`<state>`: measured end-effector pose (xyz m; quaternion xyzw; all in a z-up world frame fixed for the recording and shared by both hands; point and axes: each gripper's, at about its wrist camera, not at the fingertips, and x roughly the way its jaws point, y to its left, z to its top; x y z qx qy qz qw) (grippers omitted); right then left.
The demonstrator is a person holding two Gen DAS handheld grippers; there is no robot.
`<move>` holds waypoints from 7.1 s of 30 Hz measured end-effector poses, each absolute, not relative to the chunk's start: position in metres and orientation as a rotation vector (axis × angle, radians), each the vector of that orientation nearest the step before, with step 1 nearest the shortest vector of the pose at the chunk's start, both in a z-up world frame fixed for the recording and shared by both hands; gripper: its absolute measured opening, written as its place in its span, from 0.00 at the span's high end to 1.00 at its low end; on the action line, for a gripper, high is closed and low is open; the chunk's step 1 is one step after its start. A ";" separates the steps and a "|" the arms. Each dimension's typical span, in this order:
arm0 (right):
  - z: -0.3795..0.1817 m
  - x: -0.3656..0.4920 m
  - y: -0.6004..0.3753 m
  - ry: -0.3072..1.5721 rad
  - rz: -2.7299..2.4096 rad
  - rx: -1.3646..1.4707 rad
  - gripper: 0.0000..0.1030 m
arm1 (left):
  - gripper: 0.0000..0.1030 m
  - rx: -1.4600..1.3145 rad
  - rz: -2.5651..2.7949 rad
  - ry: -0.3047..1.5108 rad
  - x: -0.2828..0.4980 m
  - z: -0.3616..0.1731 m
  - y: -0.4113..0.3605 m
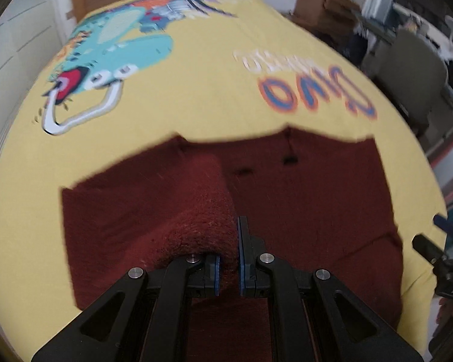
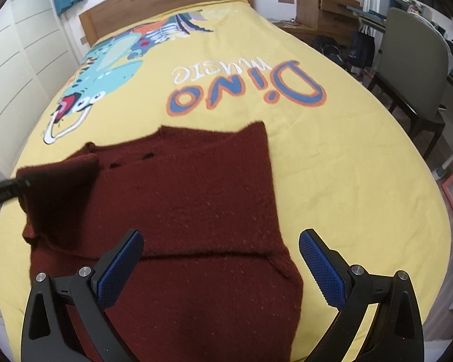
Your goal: Fold small clothes
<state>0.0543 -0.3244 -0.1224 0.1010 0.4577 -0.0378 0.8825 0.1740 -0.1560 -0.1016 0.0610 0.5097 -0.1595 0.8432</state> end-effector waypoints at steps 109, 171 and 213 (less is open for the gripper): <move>-0.162 0.167 -0.068 1.148 0.389 -0.121 0.90 | 0.86 -0.072 -0.207 1.290 0.166 -0.194 0.074; -0.149 0.089 -0.277 1.033 -0.074 0.074 0.12 | 0.01 0.123 -0.154 1.047 0.108 -0.098 0.028; -0.219 0.102 -0.264 0.965 -0.029 0.113 0.00 | 0.01 0.107 -0.203 1.039 0.143 -0.181 -0.025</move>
